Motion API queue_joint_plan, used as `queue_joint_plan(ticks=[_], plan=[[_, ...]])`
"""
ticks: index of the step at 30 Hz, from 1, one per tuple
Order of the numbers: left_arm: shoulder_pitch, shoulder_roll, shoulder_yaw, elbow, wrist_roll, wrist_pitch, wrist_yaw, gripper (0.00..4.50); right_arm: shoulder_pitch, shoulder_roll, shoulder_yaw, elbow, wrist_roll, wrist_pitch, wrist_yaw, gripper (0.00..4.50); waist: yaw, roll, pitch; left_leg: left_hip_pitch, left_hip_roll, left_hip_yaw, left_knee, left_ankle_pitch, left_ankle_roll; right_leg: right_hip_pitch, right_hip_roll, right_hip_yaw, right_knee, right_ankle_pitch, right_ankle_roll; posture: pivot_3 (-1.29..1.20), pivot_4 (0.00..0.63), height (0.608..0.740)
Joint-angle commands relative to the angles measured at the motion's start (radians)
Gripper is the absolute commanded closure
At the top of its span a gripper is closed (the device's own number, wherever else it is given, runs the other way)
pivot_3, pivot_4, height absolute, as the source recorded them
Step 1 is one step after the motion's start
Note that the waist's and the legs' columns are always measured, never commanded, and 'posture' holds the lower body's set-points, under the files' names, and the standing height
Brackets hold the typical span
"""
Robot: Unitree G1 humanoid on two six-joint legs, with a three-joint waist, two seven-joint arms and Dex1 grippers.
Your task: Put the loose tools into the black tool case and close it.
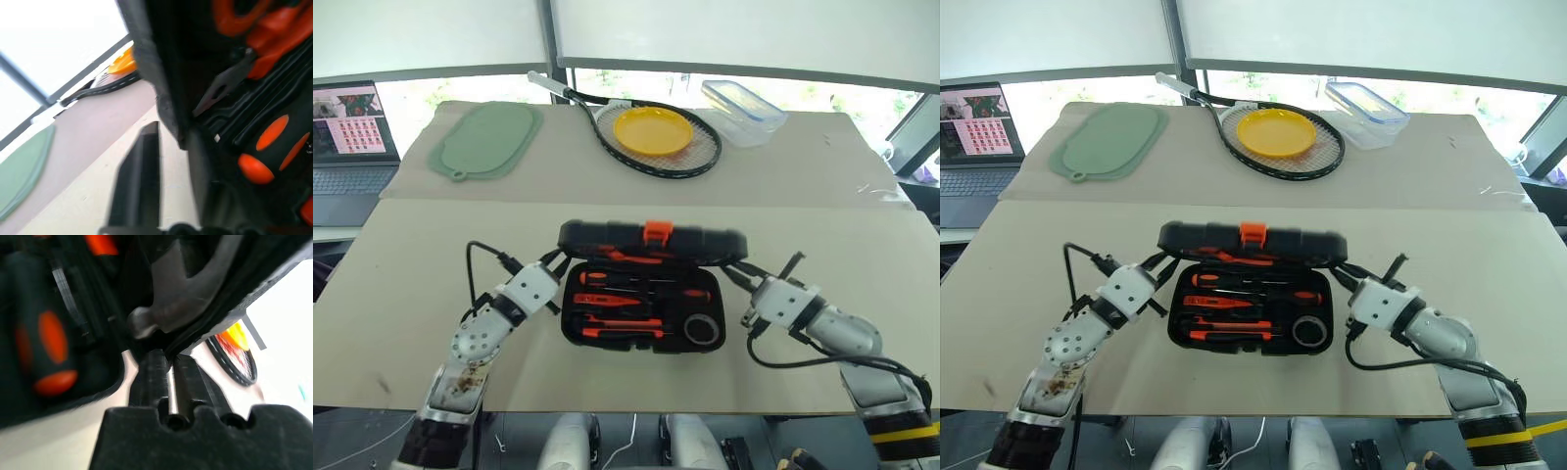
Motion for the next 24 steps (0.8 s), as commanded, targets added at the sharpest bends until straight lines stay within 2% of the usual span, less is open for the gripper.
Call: queue_joint_plan(ticks=[1, 3, 4, 7, 9, 11, 13, 16, 20, 21, 24], plan=[[0.109, 0.021, 0.100, -0.174, -0.111, 0.149, -0.033, 2.07, 0.088, -0.065, -0.088, -0.108, 0.062, 0.026, 0.046, 2.46, -0.002, 0.000, 0.000, 0.001, 0.000, 0.000, 0.000, 0.000, 0.000, 0.000, 0.000, 0.000, 0.000, 0.000, 0.000, 0.00, 0.150, 0.738], [0.216, 0.066, 0.182, -0.301, -0.259, 0.324, -0.117, 1.31, 0.183, -0.128, -0.167, -0.198, 0.194, 0.134, 0.135, 1.78, -0.002, 0.000, 0.000, 0.001, 0.001, 0.001, 0.000, 0.000, 0.000, 0.000, 0.000, 0.001, 0.000, 0.000, 0.000, 0.00, 0.150, 0.738], [0.265, 0.097, 0.232, -0.352, -0.331, 0.402, -0.159, 0.94, 0.229, -0.157, -0.203, -0.235, 0.265, 0.192, 0.183, 1.72, -0.002, 0.000, 0.000, 0.001, 0.002, 0.001, 0.000, 0.000, 0.001, 0.000, 0.000, 0.001, 0.001, 0.000, 0.000, 0.00, 0.150, 0.738], [0.397, 0.217, 0.410, -0.428, -0.551, 0.612, -0.308, 0.94, 0.375, -0.247, -0.281, -0.325, 0.437, 0.348, 0.337, 1.72, 0.001, 0.000, 0.000, 0.004, 0.004, 0.001, 0.000, -0.001, 0.001, 0.004, 0.000, 0.001, 0.000, -0.001, 0.000, 0.00, 0.150, 0.738], [0.458, 0.303, 0.478, -0.425, -0.621, 0.675, -0.425, 0.94, 0.436, -0.282, -0.301, -0.363, 0.505, 0.408, 0.410, 1.72, 0.002, 0.000, 0.000, 0.009, 0.005, 0.001, 0.000, -0.001, 0.001, 0.009, 0.000, -0.001, -0.001, -0.002, -0.002, 0.00, 0.150, 0.738], [0.455, 0.387, 0.494, -0.362, -0.639, 0.684, -0.520, 0.94, 0.463, -0.305, -0.292, -0.397, 0.558, 0.456, 0.466, 1.72, 0.005, 0.000, 0.000, 0.013, 0.008, 0.001, 0.000, -0.002, 0.000, 0.013, 0.001, -0.004, -0.003, -0.008, -0.011, 0.00, 0.150, 0.738], [0.367, 0.462, 0.436, -0.240, -0.589, 0.643, -0.568, 0.88, 0.452, -0.312, -0.258, -0.419, 0.576, 0.482, 0.503, 2.22, 0.012, 0.001, 0.001, 0.018, 0.007, 0.001, 0.000, -0.004, -0.004, 0.013, 0.000, -0.004, -0.003, -0.010, -0.008, 0.00, 0.150, 0.738], [0.123, 0.505, 0.276, -0.027, -0.498, 0.548, -0.618, 1.56, 0.406, -0.312, -0.186, -0.443, 0.572, 0.509, 0.540, 3.13, 0.027, 0.002, 0.001, 0.022, 0.007, 0.002, 0.000, -0.006, -0.009, 0.015, 0.002, -0.004, -0.002, -0.012, -0.005, 0.00, 0.150, 0.738], [-0.163, 0.456, 0.090, 0.204, -0.381, 0.437, -0.654, 2.86, 0.309, -0.287, -0.101, -0.460, 0.566, 0.556, 0.540, 4.37, 0.030, 0.001, 0.000, 0.020, 0.007, 0.004, 0.000, -0.005, -0.006, 0.016, 0.002, -0.003, -0.003, -0.008, -0.012, 0.00, 0.150, 0.738], [-0.227, 0.431, 0.046, 0.259, -0.349, 0.408, -0.653, 3.12, 0.283, -0.276, -0.078, -0.463, 0.569, 0.571, 0.538, 4.50, 0.030, 0.000, 0.000, 0.018, 0.007, 0.005, 0.000, -0.002, -0.001, 0.016, 0.002, -0.003, -0.003, -0.007, -0.011, 0.00, 0.150, 0.738], [-0.369, 0.359, -0.059, 0.394, -0.259, 0.313, -0.653, 4.19, 0.198, -0.229, -0.008, -0.441, 0.540, 0.590, 0.516, 4.50, 0.027, -0.001, 0.000, 0.012, 0.005, 0.006, 0.000, -0.002, -0.001, 0.012, 0.002, -0.002, -0.003, -0.002, -0.003, 0.00, 0.150, 0.738]])
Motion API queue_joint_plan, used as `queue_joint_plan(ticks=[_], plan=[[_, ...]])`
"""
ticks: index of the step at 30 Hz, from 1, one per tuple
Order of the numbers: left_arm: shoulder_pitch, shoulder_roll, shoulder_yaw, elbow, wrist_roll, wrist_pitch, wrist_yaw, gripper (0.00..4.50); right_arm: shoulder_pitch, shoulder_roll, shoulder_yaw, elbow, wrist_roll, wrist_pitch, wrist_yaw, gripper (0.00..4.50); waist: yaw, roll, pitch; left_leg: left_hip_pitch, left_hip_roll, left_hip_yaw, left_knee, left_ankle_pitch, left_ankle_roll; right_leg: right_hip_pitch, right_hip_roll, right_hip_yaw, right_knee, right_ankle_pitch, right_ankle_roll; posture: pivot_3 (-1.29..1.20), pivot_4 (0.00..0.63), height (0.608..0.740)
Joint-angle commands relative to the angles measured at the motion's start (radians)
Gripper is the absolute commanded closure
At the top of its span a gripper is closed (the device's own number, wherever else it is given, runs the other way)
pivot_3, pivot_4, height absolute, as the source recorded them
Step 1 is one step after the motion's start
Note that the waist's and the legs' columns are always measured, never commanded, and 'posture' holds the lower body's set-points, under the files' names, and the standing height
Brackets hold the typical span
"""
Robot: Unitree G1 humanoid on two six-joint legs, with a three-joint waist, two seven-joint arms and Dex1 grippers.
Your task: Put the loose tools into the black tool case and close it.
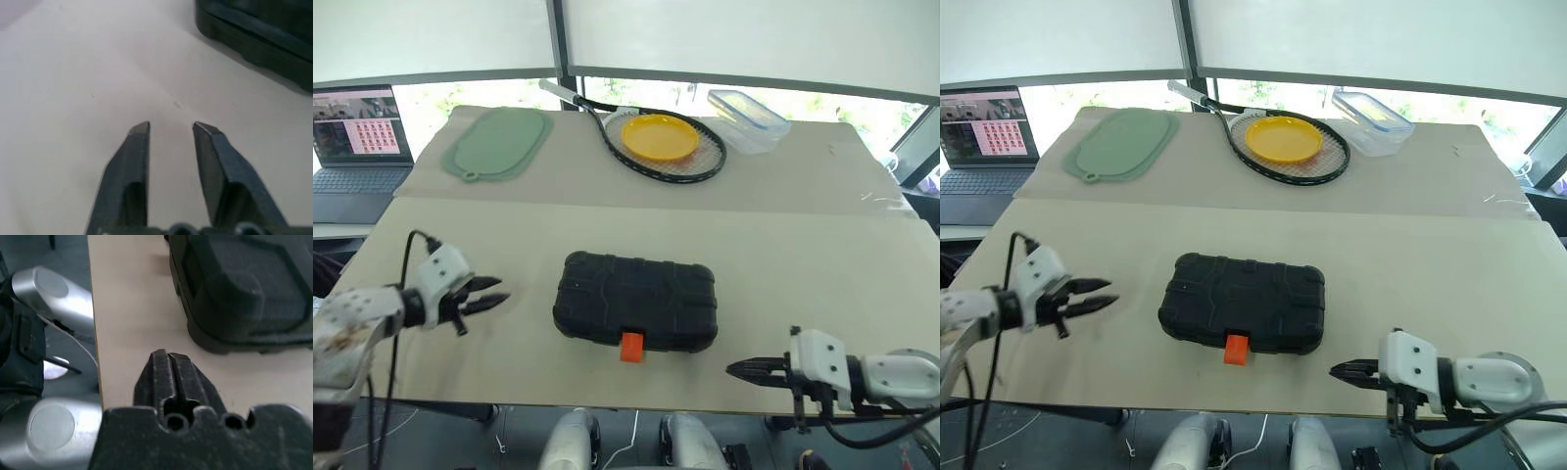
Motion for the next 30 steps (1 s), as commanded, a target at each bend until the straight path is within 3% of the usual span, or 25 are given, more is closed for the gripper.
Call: queue_joint_plan(ticks=[1, 5, 9, 14, 18, 25, 30], plan=[[-0.152, -0.077, -0.124, 0.160, 0.124, -0.144, -0.005, 4.45, -0.097, 0.062, 0.076, 0.030, -0.043, 0.011, -0.026, 4.50, -0.003, -0.001, 0.000, 0.000, -0.003, 0.001, 0.000, 0.000, 0.001, 0.000, 0.000, 0.000, 0.001, 0.000, 0.001, 0.00, 0.150, 0.738], [-0.357, -0.200, -0.208, 0.316, 0.202, -0.188, 0.025, 4.45, -0.225, 0.130, 0.135, 0.098, -0.067, 0.032, -0.032, 4.50, -0.004, -0.003, 0.000, -0.009, -0.006, 0.004, 0.003, 0.000, 0.001, -0.007, 0.000, 0.000, 0.001, 0.002, 0.003, 0.00, 0.150, 0.738], [-0.416, -0.247, -0.237, 0.313, 0.179, -0.183, -0.054, 4.45, -0.291, 0.170, 0.175, 0.140, -0.131, 0.041, -0.068, 4.50, -0.012, -0.003, 0.000, -0.014, -0.006, 0.004, 0.005, 0.001, 0.002, -0.012, 0.000, 0.002, 0.002, 0.003, 0.004, 0.00, 0.150, 0.738], [-0.288, -0.160, -0.238, 0.065, 0.094, -0.098, -0.223, 4.45, -0.339, 0.217, 0.124, 0.221, -0.196, 0.043, -0.174, 4.50, -0.026, -0.003, 0.000, -0.014, -0.005, 0.003, 0.004, 0.001, 0.002, -0.014, 0.000, 0.005, 0.002, 0.003, 0.005, 0.00, 0.150, 0.738], [-0.227, -0.104, -0.196, -0.019, 0.087, -0.086, -0.219, 4.45, -0.329, 0.205, 0.084, 0.230, -0.197, 0.060, -0.190, 4.50, -0.025, -0.003, 0.000, -0.014, -0.006, 0.003, 0.005, 0.000, 0.003, -0.013, -0.001, 0.006, 0.002, 0.003, 0.006, 0.00, 0.150, 0.738], [-0.379, -0.095, -0.117, -0.072, -0.013, 0.105, -0.198, 4.45, -0.227, 0.104, -0.090, 0.095, -0.041, 0.168, -0.104, 4.50, 0.002, -0.003, 0.000, -0.015, -0.006, 0.003, 0.007, 0.000, 0.004, -0.013, -0.001, 0.004, 0.003, 0.004, 0.007, 0.00, 0.150, 0.738], [-0.387, -0.116, -0.207, -0.171, -0.018, 0.141, -0.245, 4.45, -0.204, 0.071, -0.080, -0.021, 0.060, 0.250, -0.052, 4.50, -0.007, -0.002, -0.001, -0.013, -0.006, 0.002, 0.007, -0.001, 0.005, -0.011, -0.001, 0.006, 0.002, 0.004, 0.008, 0.00, 0.150, 0.738]])
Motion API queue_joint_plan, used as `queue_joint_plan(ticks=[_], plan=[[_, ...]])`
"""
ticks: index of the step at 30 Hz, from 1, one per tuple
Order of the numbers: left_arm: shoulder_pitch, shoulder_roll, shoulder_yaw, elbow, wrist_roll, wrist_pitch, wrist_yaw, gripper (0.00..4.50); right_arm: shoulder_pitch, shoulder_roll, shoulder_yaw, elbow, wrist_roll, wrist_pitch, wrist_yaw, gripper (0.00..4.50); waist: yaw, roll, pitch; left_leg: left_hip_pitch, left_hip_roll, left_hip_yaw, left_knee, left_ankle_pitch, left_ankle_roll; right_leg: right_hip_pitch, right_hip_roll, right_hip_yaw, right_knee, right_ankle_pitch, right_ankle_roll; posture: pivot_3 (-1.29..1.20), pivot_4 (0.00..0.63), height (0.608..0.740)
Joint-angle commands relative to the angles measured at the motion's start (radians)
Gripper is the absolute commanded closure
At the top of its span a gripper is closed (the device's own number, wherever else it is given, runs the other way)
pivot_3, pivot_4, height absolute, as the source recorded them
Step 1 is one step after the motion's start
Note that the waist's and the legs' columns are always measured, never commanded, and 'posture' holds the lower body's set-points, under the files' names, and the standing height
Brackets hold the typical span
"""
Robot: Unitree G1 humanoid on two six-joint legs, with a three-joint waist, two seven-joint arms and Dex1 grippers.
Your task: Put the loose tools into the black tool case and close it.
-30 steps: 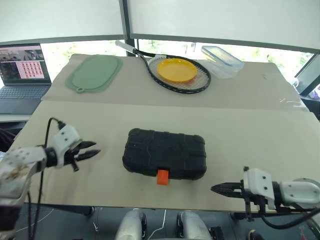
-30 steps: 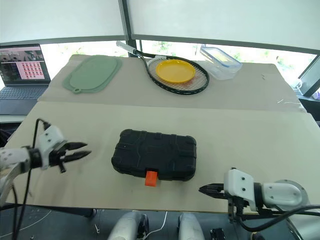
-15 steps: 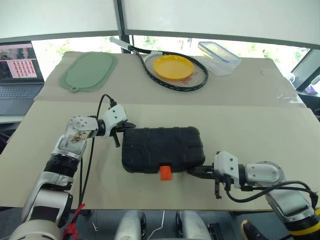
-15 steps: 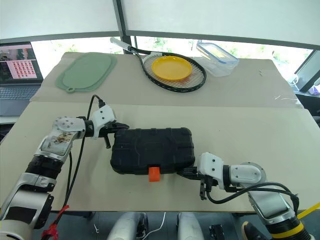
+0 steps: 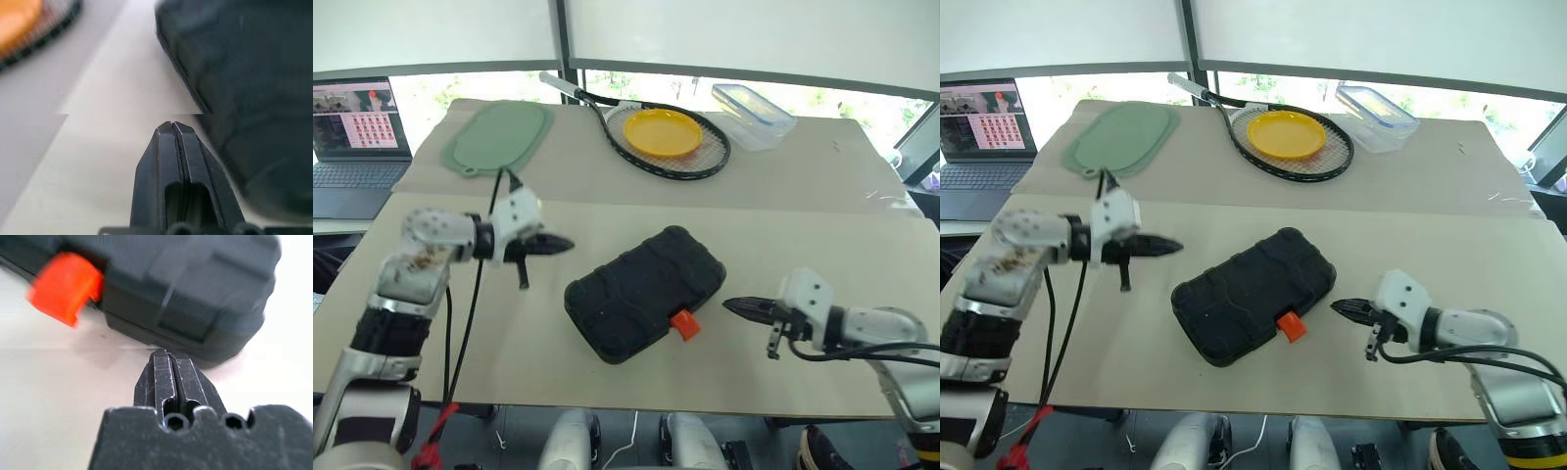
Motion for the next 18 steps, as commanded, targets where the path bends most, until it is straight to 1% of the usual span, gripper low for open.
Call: queue_joint_plan(ticks=[1, 2, 4, 6, 7, 12, 18], plan=[[0.029, -0.024, -0.104, -0.037, 0.046, -0.056, -0.025, 4.45, -0.008, -0.016, 0.037, -0.090, 0.034, 0.046, 0.021, 4.50, -0.004, 0.000, 0.000, 0.000, 0.000, 0.000, 0.000, 0.000, 0.000, 0.000, 0.001, 0.000, 0.000, 0.000, 0.000, 0.00, 0.150, 0.738], [0.040, -0.029, -0.150, -0.004, 0.105, -0.130, -0.019, 4.45, -0.022, -0.015, 0.075, -0.093, 0.007, 0.039, 0.022, 4.50, -0.006, 0.000, 0.000, 0.000, 0.000, 0.000, 0.000, 0.000, 0.000, 0.000, 0.001, 0.001, 0.000, 0.000, 0.000, 0.00, 0.150, 0.738], [0.052, -0.039, -0.242, 0.072, 0.207, -0.264, -0.024, 4.45, -0.076, 0.003, 0.145, -0.105, 0.005, 0.068, 0.022, 4.50, -0.008, 0.000, 0.000, 0.001, 0.000, 0.001, -0.001, 0.000, -0.001, 0.000, 0.001, 0.001, 0.000, 0.000, 0.000, 0.00, 0.150, 0.738], [0.048, -0.054, -0.272, 0.107, 0.236, -0.311, -0.030, 4.45, -0.113, 0.007, 0.186, -0.108, 0.007, 0.089, 0.030, 4.50, -0.003, 0.000, -0.001, 0.001, 0.000, 0.000, 0.000, 0.001, -0.001, 0.000, 0.002, 0.001, 0.001, 0.000, -0.001, 0.00, 0.150, 0.738], [0.045, -0.062, -0.276, 0.116, 0.239, -0.321, -0.030, 4.45, -0.124, 0.007, 0.202, -0.105, 0.001, 0.091, 0.035, 4.50, -0.001, 0.001, -0.002, 0.002, 0.000, 0.000, 0.000, 0.001, -0.001, 0.001, 0.001, 0.001, 0.000, 0.000, -0.001, 0.00, 0.150, 0.738], [0.043, -0.072, -0.266, 0.122, 0.229, -0.329, -0.039, 4.45, -0.171, 0.019, 0.281, -0.040, -0.081, 0.086, 0.012, 4.50, 0.002, -0.002, -0.006, 0.004, 0.000, 0.001, 0.000, 0.000, 0.000, 0.003, 0.000, 0.001, 0.000, 0.000, -0.001, 0.00, 0.150, 0.738], [0.041, -0.066, -0.252, 0.114, 0.222, -0.324, -0.040, 4.45, -0.164, 0.051, 0.321, 0.011, -0.136, 0.057, 0.001, 4.50, 0.000, -0.002, -0.007, 0.005, 0.000, 0.001, 0.000, 0.000, 0.000, 0.003, 0.001, 0.002, 0.001, 0.000, -0.001, 0.00, 0.150, 0.738]])
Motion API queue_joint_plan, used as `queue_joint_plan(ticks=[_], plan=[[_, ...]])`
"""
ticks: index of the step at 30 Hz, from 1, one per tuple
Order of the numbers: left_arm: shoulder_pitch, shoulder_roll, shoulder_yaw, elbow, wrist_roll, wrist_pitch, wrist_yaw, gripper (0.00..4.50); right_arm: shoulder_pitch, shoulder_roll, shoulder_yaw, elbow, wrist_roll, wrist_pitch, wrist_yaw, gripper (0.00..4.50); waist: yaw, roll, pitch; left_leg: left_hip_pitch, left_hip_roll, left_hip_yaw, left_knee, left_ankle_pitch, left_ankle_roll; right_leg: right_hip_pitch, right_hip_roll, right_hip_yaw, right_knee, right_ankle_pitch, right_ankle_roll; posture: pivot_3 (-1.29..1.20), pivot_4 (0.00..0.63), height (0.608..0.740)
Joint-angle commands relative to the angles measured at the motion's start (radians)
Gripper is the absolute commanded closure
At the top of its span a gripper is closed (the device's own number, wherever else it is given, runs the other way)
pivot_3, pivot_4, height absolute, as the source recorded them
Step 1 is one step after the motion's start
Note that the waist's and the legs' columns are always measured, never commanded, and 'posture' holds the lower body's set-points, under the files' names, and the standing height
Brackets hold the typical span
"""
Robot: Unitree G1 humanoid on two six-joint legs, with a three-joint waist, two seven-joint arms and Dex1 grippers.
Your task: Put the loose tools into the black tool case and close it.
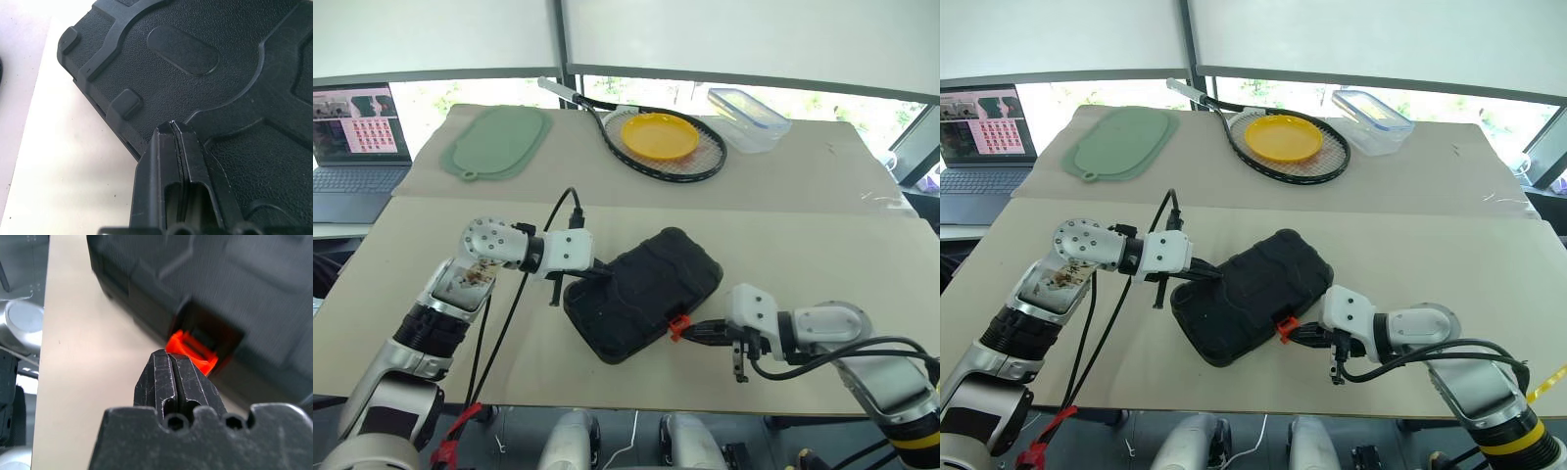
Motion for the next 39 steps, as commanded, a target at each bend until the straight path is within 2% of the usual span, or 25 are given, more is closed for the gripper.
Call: queue_joint_plan(ticks=[1, 6, 16, 21, 27, 35, 39], plan=[[0.028, 0.008, -0.032, 0.023, 0.034, 0.018, -0.022, 4.45, -0.006, 0.031, 0.001, 0.016, -0.028, -0.026, -0.036, 4.50, 0.000, 0.000, 0.000, 0.000, 0.000, 0.000, 0.000, 0.000, 0.000, 0.000, 0.000, 0.000, 0.000, 0.000, 0.000, 0.00, 0.150, 0.738], [0.013, 0.001, -0.024, 0.023, 0.034, 0.020, -0.014, 4.45, 0.012, 0.081, 0.015, 0.078, -0.084, -0.064, -0.074, 4.50, 0.000, 0.000, 0.000, 0.000, 0.000, 0.000, 0.000, 0.000, 0.000, 0.000, 0.000, 0.000, 0.001, 0.000, 0.000, 0.00, 0.150, 0.738], [-0.009, -0.025, -0.038, 0.048, 0.042, 0.003, -0.018, 4.45, -0.011, 0.180, -0.029, -0.015, -0.010, -0.004, -0.121, 4.50, -0.007, 0.000, 0.000, 0.000, 0.000, 0.000, 0.000, 0.000, -0.001, -0.001, 0.001, 0.000, 0.001, 0.000, 0.000, 0.00, 0.150, 0.738], [-0.018, -0.046, -0.043, 0.056, 0.050, 0.000, -0.017, 4.45, -0.023, 0.188, -0.045, -0.025, -0.028, -0.008, -0.145, 4.50, -0.016, 0.000, 0.000, 0.000, 0.001, 0.000, -0.001, 0.001, -0.001, -0.002, 0.001, 0.001, 0.002, 0.000, -0.001, 0.00, 0.150, 0.738], [-0.011, -0.057, -0.043, 0.053, 0.061, -0.004, -0.014, 4.45, -0.009, 0.170, -0.047, -0.034, -0.035, -0.007, -0.137, 4.50, -0.017, 0.000, 0.000, 0.000, 0.001, 0.000, -0.001, 0.001, -0.001, -0.002, 0.001, 0.001, 0.002, 0.000, -0.001, 0.00, 0.150, 0.738], [0.009, -0.053, -0.058, 0.031, 0.095, -0.051, -0.005, 4.45, 0.089, 0.073, -0.060, -0.055, -0.020, -0.016, -0.060, 4.50, -0.013, 0.000, 0.000, 0.000, 0.001, 0.000, -0.001, 0.001, -0.001, -0.002, 0.001, 0.001, 0.001, 0.000, -0.001, 0.00, 0.150, 0.738], [-0.029, -0.098, -0.023, -0.108, -0.052, 0.174, -0.036, 4.45, 0.145, 0.022, -0.074, -0.074, -0.014, -0.023, -0.027, 4.50, -0.005, -0.001, 0.000, -0.001, 0.000, 0.000, -0.001, 0.000, 0.000, -0.001, 0.000, 0.001, 0.000, 0.000, 0.000, 0.00, 0.150, 0.738]])
